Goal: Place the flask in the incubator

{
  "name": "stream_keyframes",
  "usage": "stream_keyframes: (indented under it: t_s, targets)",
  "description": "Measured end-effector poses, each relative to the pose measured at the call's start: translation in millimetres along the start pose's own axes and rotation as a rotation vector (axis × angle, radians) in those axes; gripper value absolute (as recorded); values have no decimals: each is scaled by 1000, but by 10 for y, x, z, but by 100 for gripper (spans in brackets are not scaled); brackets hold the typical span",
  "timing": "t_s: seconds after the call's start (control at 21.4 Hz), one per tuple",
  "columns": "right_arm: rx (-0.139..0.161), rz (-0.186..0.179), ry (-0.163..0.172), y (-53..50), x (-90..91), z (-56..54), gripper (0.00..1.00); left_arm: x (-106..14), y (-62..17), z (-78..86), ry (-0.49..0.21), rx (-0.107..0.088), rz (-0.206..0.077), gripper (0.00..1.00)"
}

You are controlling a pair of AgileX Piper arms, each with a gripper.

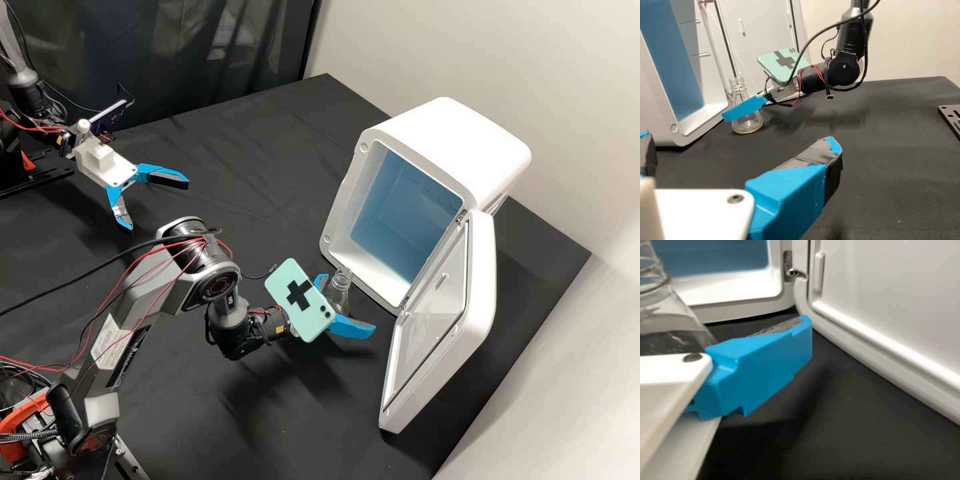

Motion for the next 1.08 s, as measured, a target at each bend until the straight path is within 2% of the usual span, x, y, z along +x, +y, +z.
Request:
stream_keyframes:
  t_s: [0.05, 0.09, 0.19, 0.33, 0.37, 0.52, 0.61, 0.75, 1.08]
  targets:
    - [26, -16, 6, -4, 3, 0, 100, 0, 0, 1, -1, 0, 0, 100]
    - [75, -42, 20, -14, 3, 0, 100, 0, 0, 1, -1, 0, 0, 100]
    - [146, -113, 66, -52, 14, -43, 100, 0, 0, 1, -1, -1, 0, 100]
    - [214, -162, 104, -71, 28, -91, 100, 0, 0, 1, -1, -4, 0, 100]
    - [227, -167, 111, -69, 35, -102, 100, 0, 0, 1, -1, -4, 0, 100]
    - [228, -171, 106, -72, 44, -99, 100, 0, 0, 1, -1, -4, 0, 100]
    - [211, -175, 109, -87, 45, -104, 100, 0, 0, 1, -1, -4, 0, 100]
    - [180, -158, 99, -90, 57, -93, 100, 0, 0, 1, -1, -4, 0, 100]
    - [145, -101, 44, -86, 117, -1, 100, -2, 13, 14, -7, 1, 6, 100]
